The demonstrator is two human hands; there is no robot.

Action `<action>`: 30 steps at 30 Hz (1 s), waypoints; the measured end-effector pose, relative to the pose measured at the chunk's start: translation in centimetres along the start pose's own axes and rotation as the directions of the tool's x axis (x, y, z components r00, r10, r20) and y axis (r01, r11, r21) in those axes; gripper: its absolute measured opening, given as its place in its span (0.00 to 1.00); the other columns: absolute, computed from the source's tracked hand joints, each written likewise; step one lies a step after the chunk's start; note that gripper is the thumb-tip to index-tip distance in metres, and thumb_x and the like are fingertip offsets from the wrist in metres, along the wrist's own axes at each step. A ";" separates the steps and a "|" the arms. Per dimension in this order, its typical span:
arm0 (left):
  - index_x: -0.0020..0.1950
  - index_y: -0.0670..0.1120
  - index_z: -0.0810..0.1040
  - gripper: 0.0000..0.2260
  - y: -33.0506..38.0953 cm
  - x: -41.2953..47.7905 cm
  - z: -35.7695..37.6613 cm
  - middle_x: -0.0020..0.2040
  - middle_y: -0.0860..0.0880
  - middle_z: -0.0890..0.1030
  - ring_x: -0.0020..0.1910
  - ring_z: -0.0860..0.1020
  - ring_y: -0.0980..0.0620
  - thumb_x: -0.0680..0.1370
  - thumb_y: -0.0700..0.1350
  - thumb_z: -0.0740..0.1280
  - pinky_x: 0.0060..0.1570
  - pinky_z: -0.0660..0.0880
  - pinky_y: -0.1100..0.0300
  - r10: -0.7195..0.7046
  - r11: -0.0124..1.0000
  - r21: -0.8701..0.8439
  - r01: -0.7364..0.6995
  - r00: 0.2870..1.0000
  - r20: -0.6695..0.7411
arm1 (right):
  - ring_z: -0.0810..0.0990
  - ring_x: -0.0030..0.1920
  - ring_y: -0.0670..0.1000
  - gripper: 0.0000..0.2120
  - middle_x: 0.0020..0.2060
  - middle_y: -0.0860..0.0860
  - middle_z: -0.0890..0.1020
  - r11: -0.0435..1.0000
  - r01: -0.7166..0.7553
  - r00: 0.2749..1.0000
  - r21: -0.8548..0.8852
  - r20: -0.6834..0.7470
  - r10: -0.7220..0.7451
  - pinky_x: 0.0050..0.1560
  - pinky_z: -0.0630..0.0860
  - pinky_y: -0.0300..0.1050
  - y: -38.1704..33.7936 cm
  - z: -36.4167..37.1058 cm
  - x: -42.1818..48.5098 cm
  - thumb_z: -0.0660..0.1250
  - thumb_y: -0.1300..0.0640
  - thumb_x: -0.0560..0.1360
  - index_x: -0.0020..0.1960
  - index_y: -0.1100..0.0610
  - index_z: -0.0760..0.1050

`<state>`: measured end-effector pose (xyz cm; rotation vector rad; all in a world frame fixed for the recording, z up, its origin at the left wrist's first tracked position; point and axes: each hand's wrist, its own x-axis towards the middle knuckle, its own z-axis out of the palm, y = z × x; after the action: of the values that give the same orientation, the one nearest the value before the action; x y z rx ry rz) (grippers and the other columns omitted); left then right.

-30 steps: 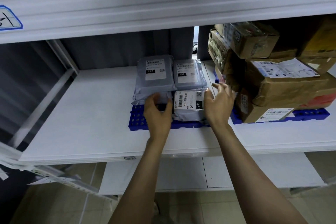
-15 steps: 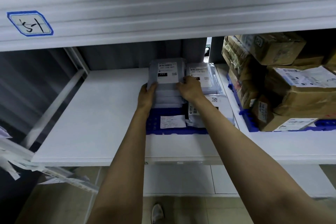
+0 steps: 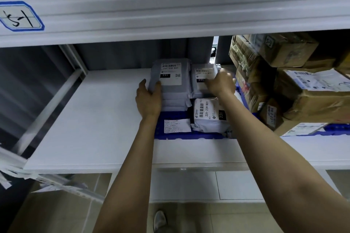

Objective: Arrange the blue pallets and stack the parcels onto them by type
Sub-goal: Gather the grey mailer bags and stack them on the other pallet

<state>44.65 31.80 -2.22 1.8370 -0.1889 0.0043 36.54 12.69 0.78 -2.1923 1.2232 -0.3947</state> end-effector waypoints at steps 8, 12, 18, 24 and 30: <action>0.72 0.46 0.66 0.25 -0.1 -0.9 0.6 0.66 0.48 0.75 0.57 0.73 0.54 0.78 0.50 0.67 0.57 0.70 0.62 -0.018 0.998 -0.053 0.024 0.994 0.110 | 0.78 0.52 0.55 0.29 0.55 0.56 0.77 0.991 -0.083 0.976 0.101 0.209 0.061 0.53 0.78 0.51 2.0 0.1 0.7 0.73 0.55 0.70 0.66 0.59 0.66; 0.72 0.46 0.66 0.23 0.3 -0.7 0.5 0.66 0.47 0.75 0.57 0.73 0.54 0.79 0.49 0.67 0.56 0.69 0.63 -0.017 0.999 -0.042 0.023 0.990 0.139 | 0.78 0.52 0.55 0.25 0.53 0.55 0.78 0.987 -0.075 0.976 0.141 0.212 0.044 0.56 0.77 0.51 2.1 0.1 0.9 0.74 0.56 0.70 0.63 0.59 0.69; 0.72 0.46 0.66 0.23 0.5 -0.8 0.5 0.66 0.47 0.75 0.56 0.72 0.55 0.79 0.49 0.66 0.55 0.69 0.63 -0.029 0.999 -0.037 0.035 0.988 0.151 | 0.77 0.57 0.56 0.22 0.57 0.55 0.79 0.996 -0.017 0.973 0.091 0.230 -0.004 0.60 0.75 0.50 2.1 0.0 1.0 0.73 0.53 0.71 0.62 0.58 0.72; 0.72 0.44 0.65 0.29 -0.3 -2.2 0.3 0.66 0.46 0.75 0.59 0.74 0.50 0.75 0.56 0.67 0.60 0.73 0.57 -0.065 0.996 -0.060 0.071 0.994 0.086 | 0.76 0.60 0.59 0.27 0.61 0.56 0.77 0.994 0.109 0.981 -0.018 0.163 -0.105 0.63 0.72 0.59 1.9 -1.3 -0.8 0.74 0.51 0.70 0.65 0.56 0.72; 0.72 0.40 0.64 0.31 -1.8 -8.6 0.4 0.69 0.42 0.70 0.70 0.63 0.44 0.73 0.54 0.66 0.68 0.66 0.45 0.222 0.962 0.183 -0.202 0.970 -0.096 | 0.77 0.60 0.56 0.18 0.60 0.55 0.79 0.937 0.328 0.940 0.120 -0.144 -0.310 0.62 0.74 0.49 3.0 -1.7 -6.4 0.68 0.61 0.73 0.63 0.56 0.76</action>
<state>36.41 32.94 -4.91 1.9742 -0.3114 0.2844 30.20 16.32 0.44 -2.2698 0.8655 -0.7375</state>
